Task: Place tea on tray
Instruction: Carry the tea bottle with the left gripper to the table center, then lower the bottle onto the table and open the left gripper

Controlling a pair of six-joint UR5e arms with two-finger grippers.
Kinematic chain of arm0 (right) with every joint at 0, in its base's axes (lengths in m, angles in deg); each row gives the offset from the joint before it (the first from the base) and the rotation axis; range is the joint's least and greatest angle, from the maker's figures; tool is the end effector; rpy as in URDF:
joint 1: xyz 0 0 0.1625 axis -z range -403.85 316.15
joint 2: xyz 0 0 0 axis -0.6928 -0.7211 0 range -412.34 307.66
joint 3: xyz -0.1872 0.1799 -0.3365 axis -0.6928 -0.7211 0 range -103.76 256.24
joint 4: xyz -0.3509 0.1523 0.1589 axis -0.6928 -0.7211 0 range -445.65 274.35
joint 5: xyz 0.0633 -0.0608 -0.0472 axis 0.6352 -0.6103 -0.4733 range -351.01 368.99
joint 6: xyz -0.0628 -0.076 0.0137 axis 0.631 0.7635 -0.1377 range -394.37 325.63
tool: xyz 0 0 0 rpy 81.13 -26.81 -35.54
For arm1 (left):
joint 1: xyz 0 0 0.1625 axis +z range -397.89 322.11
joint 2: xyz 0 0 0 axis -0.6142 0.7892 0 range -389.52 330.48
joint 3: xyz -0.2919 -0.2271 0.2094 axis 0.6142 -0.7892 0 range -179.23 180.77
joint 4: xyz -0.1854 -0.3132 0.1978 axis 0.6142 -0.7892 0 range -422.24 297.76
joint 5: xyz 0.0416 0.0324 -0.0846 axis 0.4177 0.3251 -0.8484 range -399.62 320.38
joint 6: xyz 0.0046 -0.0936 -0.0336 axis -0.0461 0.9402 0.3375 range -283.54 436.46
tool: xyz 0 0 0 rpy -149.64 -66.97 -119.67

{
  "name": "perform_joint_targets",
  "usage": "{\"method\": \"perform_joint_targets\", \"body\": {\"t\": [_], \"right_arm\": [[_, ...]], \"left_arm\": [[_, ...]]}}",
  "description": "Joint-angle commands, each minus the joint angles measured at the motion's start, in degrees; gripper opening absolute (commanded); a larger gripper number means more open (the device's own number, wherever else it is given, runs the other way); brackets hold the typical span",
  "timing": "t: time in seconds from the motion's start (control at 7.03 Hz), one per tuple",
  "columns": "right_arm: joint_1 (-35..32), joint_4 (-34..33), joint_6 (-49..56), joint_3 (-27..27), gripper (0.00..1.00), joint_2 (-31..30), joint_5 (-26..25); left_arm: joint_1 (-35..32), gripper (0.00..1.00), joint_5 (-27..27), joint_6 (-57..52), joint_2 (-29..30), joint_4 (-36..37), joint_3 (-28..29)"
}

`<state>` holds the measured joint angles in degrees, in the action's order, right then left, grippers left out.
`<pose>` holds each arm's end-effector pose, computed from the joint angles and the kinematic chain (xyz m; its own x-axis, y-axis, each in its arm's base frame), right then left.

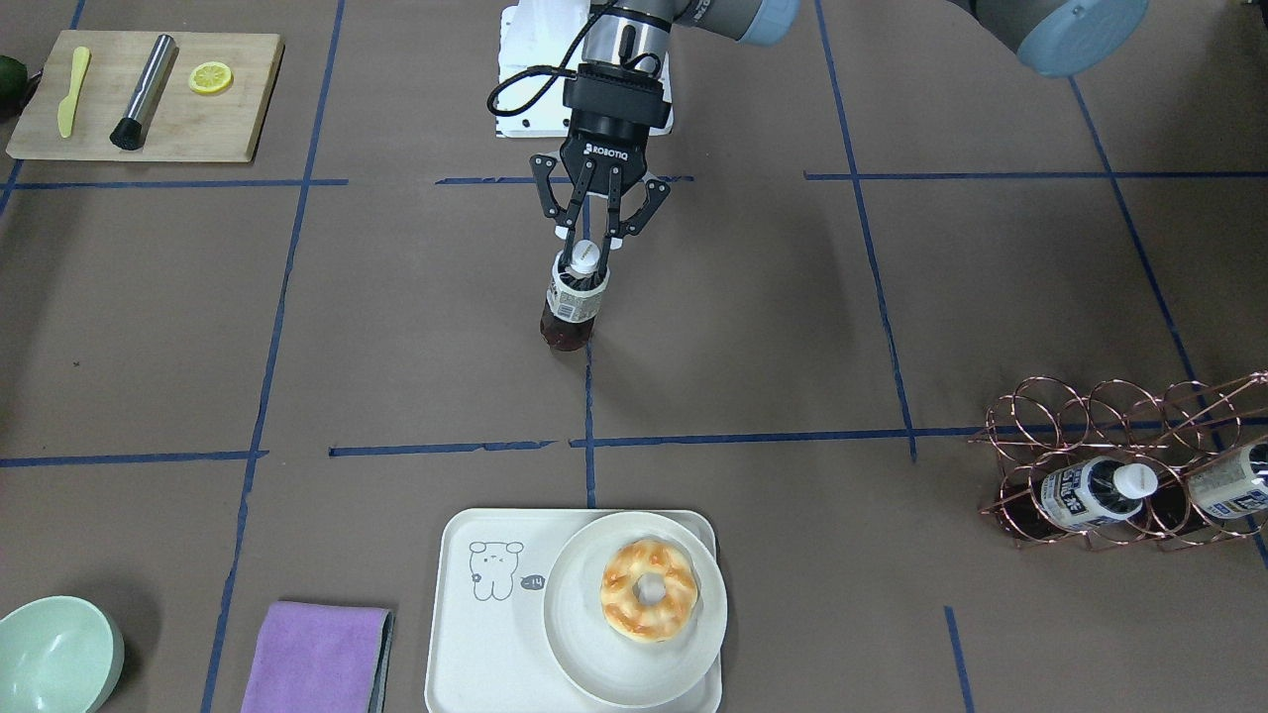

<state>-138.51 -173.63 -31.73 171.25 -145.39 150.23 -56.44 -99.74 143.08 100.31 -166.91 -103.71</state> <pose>0.0939 -0.4671 0.6288 0.6315 -0.0488 0.7738 -0.0521 0.9931 0.1052 0.5271 -0.3697 0.1083 0.5967 0.1627 -0.7858 0.5228 0.6641 0.5345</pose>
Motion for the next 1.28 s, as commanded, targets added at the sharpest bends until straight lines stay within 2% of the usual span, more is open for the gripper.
{"method": "perform_joint_targets", "body": {"t": [0.0, 0.43, 0.57, 0.85, 1.0, 1.14], "right_arm": [[0.0, 0.0, 0.0, -0.01, 1.0, -0.03, 0.09], [0.0, 0.0, 0.0, -0.01, 1.0, -0.12, 0.09], [0.0, 0.0, 0.0, -0.01, 1.0, -0.21, 0.09], [0.0, 0.0, 0.0, 0.08, 1.0, -0.3, 0.09], [0.0, 0.0, 0.0, -0.01, 1.0, -0.3, 0.09], [0.0, 0.0, 0.0, -0.01, 1.0, -0.3, 0.09]], "left_arm": [[0.0, 0.0, 1.85, -1.75, -0.98, 0.17, 0.15], [0.0, 0.0, 2.2, -1.76, -0.89, 0.17, 0.59], [0.26, 0.2, 4.12, -1.67, -0.72, 0.34, 1.12], [0.53, 0.94, 4.14, -1.67, -0.54, 0.25, 0.6], [0.53, 1.0, 4.14, -1.58, -0.45, 0.25, -0.1], [0.62, 1.0, 4.05, -1.41, -0.37, 0.25, -0.46]]}}
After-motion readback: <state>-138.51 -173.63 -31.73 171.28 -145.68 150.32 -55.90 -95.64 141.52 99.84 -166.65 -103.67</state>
